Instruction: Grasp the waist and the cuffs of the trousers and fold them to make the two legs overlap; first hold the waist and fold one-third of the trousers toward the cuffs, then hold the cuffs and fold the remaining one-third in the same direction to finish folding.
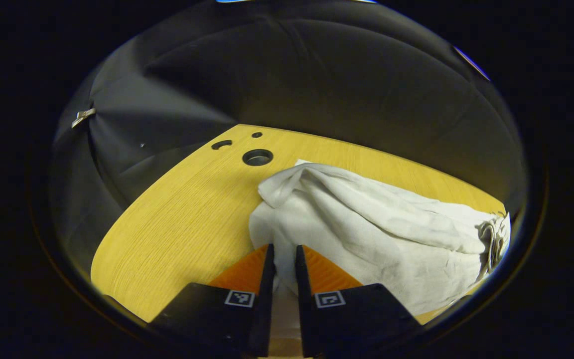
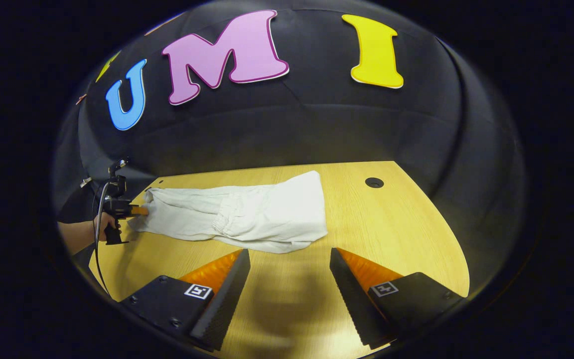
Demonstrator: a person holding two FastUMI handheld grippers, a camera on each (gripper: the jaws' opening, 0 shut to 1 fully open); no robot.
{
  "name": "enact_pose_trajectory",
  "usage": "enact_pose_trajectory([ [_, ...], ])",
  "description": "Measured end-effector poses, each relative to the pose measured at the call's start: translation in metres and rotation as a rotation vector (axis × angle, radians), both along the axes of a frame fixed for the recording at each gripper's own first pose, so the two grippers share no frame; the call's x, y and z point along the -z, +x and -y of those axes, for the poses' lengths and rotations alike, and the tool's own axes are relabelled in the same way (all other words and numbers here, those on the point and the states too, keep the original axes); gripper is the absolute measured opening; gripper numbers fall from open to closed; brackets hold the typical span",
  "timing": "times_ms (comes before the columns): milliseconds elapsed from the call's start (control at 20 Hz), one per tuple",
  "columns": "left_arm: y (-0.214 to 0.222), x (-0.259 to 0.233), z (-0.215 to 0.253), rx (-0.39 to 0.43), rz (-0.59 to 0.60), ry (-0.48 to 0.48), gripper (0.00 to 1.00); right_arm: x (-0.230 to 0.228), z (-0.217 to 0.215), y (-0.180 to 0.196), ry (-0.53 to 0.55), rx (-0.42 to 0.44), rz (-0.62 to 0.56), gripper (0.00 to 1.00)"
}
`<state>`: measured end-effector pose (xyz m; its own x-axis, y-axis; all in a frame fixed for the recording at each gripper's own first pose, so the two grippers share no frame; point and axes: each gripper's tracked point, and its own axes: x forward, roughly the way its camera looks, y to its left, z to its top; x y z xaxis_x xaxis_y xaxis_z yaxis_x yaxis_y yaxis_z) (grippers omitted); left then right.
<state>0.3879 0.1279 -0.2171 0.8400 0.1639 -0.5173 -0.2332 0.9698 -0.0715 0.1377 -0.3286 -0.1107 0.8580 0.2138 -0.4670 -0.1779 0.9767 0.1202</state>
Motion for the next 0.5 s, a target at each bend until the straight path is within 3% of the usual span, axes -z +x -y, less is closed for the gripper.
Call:
enact_pose_trajectory([
  [150, 0.001, -0.001, 0.003, 0.004, 0.014, -0.024, 0.10, -0.015, 0.006, -0.001, -0.024, -0.007, 0.029, 0.99],
  [500, 0.000, -0.025, 0.007, 0.006, 0.127, -0.144, 0.06, -0.019, 0.023, -0.006, -0.095, 0.013, 0.056, 0.99],
])
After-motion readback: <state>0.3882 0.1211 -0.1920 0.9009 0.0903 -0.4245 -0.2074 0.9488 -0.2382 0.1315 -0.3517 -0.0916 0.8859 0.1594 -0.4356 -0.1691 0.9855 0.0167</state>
